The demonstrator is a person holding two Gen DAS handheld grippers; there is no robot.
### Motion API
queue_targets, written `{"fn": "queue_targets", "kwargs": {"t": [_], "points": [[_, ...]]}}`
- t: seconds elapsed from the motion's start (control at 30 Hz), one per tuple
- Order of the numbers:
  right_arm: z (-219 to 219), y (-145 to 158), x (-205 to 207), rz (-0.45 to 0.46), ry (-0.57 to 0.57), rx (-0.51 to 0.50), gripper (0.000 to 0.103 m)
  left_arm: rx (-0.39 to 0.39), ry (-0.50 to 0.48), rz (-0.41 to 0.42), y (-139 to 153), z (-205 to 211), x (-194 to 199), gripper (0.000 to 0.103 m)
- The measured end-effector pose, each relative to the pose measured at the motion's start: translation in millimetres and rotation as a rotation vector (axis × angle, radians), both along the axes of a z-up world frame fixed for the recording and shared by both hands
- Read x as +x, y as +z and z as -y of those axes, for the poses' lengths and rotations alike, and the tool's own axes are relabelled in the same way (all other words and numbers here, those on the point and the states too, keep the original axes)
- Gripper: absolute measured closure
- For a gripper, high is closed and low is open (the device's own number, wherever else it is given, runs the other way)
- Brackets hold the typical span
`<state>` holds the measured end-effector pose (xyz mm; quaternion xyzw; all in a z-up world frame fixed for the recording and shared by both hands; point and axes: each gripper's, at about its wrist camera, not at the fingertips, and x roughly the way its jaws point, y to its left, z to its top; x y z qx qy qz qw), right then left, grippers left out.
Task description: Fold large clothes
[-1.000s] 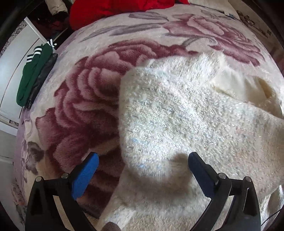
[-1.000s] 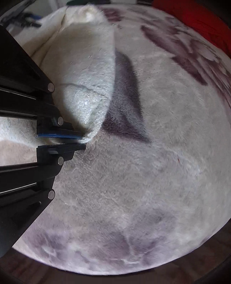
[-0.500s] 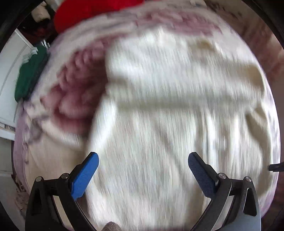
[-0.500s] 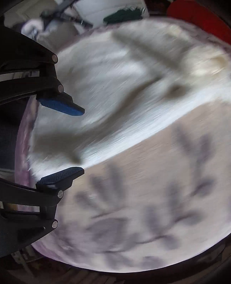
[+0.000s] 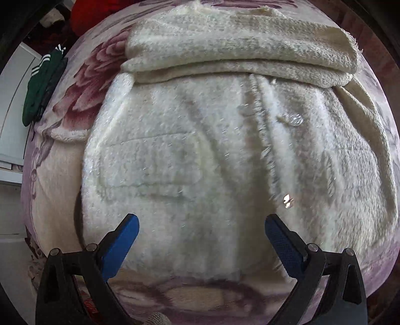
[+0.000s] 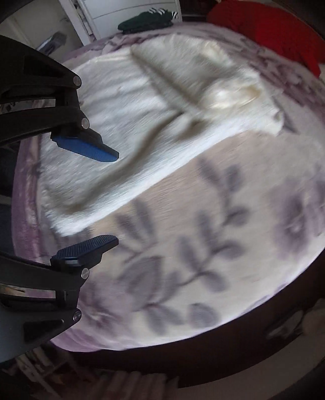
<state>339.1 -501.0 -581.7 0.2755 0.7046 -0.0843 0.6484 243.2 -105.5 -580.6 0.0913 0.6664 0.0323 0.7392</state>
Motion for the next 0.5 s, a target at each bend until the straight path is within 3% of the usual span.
{"fn": "queue_targets", "kwargs": {"t": [0.13,0.27,0.4,0.5], "points": [[26.4,1.9,84.9,0.09,0.01,0.075,0.041,0.093,0.009,0.028,-4.5,28.1,9.9,0.0],[15.6,-26.9,181.9,0.133,0.06,0.167,0.045,0.168,0.088,0.017,-18.7,54.3,18.6,0.0],[11.7,-85.2,264.4,0.111,0.068,0.276,0.044,0.244,0.134,0.014,-32.9,74.5,26.8,0.0],[3.5,-135.9,304.2,0.032,0.087,0.333,0.036,0.294,0.166,0.017,-41.4,85.9,30.3,0.0]]}}
